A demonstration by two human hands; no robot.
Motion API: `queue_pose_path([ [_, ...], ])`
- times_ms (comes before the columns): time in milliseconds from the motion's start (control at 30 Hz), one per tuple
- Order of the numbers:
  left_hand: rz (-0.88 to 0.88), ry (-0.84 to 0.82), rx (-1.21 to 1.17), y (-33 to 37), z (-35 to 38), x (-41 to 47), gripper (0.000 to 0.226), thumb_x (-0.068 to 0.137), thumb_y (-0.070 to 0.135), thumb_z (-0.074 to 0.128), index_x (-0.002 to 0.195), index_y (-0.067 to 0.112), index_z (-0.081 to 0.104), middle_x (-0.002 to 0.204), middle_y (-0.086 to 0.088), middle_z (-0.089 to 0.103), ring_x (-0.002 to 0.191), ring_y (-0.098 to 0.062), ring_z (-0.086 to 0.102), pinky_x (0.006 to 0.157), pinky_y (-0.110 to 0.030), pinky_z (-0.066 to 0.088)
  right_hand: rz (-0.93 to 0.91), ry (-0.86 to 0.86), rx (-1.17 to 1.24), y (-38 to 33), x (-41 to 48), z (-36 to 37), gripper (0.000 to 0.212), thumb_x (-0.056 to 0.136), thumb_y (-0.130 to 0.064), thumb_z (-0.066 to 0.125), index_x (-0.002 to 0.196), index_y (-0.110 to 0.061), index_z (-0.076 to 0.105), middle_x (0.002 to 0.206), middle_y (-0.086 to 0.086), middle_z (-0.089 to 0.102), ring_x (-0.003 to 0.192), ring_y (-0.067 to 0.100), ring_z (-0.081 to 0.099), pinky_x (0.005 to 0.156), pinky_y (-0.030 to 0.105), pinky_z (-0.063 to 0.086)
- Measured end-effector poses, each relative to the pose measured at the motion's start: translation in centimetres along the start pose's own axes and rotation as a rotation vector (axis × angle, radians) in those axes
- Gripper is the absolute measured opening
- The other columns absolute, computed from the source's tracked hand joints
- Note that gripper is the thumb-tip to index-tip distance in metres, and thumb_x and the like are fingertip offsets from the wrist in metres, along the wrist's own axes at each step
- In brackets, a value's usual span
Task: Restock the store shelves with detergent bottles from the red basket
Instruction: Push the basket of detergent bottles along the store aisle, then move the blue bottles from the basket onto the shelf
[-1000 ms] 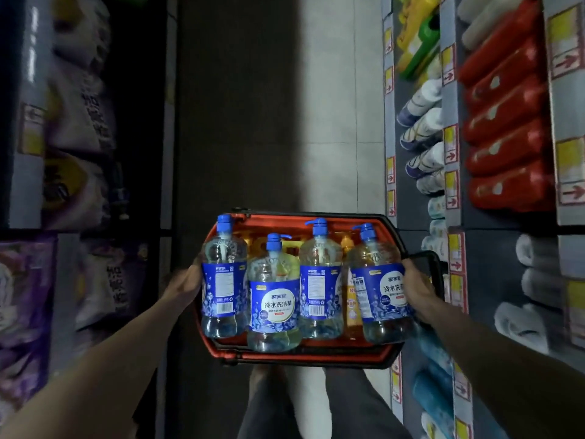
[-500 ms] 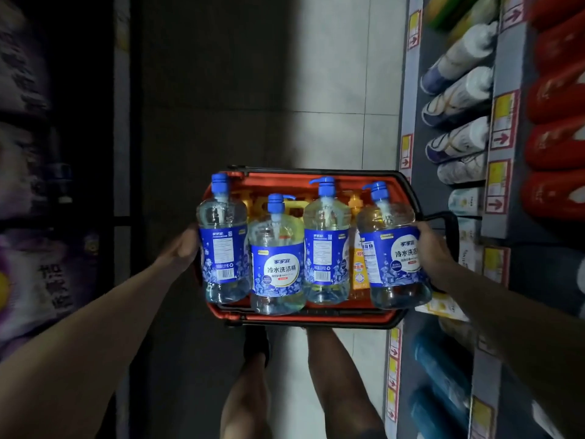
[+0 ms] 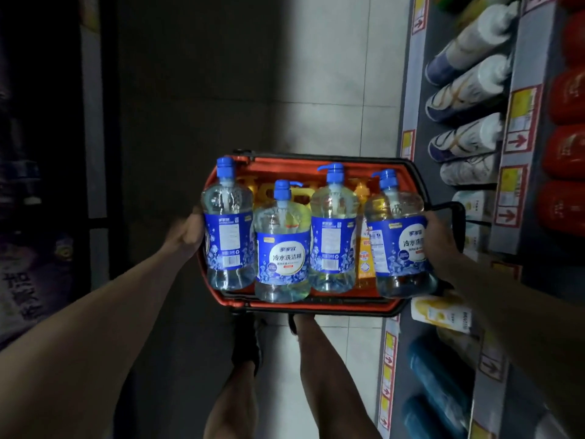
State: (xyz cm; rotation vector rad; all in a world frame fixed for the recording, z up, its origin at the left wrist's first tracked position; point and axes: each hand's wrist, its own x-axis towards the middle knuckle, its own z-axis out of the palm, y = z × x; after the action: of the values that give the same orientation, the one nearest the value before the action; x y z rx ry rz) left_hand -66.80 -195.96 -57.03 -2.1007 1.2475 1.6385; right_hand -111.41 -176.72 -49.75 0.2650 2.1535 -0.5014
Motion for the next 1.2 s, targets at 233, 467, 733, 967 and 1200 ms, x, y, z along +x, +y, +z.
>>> queue_pose_path([
  [233,-0.086,0.065,0.007,0.5,0.8,-1.7,0.082,0.083,0.088,0.016,0.100,0.030,0.071,0.127,-0.011,0.071,0.116,-0.030,0.064,0.111,-0.057,0.045,0.045,0.005,0.051,0.4,0.2,0.1,0.049,0.086,-0.053,0.058,0.088,-0.009,0.078,0.069,0.011,0.074,0.066,0.030,0.069,0.060,0.032,0.052],
  [467,-0.137,0.161,0.011,4.5,1.3,-6.8,0.067,0.113,0.054,0.029,0.130,0.002,0.068,0.132,-0.023,0.066,0.123,-0.040,0.060,0.096,-0.041,0.044,0.015,0.150,-0.098,4.5,6.1,0.6,0.086,0.087,-0.075,0.030,0.130,-0.010,0.068,0.132,0.020,0.068,0.113,0.041,0.068,0.104,0.052,0.051],
  [733,-0.024,0.187,0.228,4.6,1.3,-10.9,0.049,0.113,0.033,0.033,0.122,-0.002,0.066,0.126,-0.029,0.066,0.118,-0.048,0.062,0.095,-0.045,0.047,-0.097,0.209,-0.283,1.4,-4.5,1.7,0.051,0.114,-0.024,0.027,0.154,0.006,0.039,0.157,0.033,0.042,0.143,0.047,0.043,0.120,0.050,0.033],
  [967,0.201,0.011,0.492,4.1,-0.6,-15.8,0.037,0.108,0.045,0.037,0.119,0.020,0.062,0.110,-0.006,0.070,0.095,-0.028,0.067,0.082,-0.038,0.055,-0.275,0.028,-0.698,2.0,-9.7,-0.2,0.069,0.112,-0.048,0.034,0.167,-0.009,0.018,0.171,0.022,0.024,0.153,0.040,0.032,0.124,0.054,0.031],
  [1200,0.232,-0.045,0.617,5.4,-1.7,-19.9,0.034,0.096,0.045,0.047,0.121,0.029,0.063,0.115,-0.003,0.072,0.092,-0.022,0.070,0.084,-0.044,0.063,-0.457,-0.079,-0.897,2.8,-13.2,-2.4,0.064,0.110,-0.050,0.039,0.160,-0.012,0.033,0.165,0.014,0.038,0.145,0.033,0.043,0.119,0.048,0.041],
])
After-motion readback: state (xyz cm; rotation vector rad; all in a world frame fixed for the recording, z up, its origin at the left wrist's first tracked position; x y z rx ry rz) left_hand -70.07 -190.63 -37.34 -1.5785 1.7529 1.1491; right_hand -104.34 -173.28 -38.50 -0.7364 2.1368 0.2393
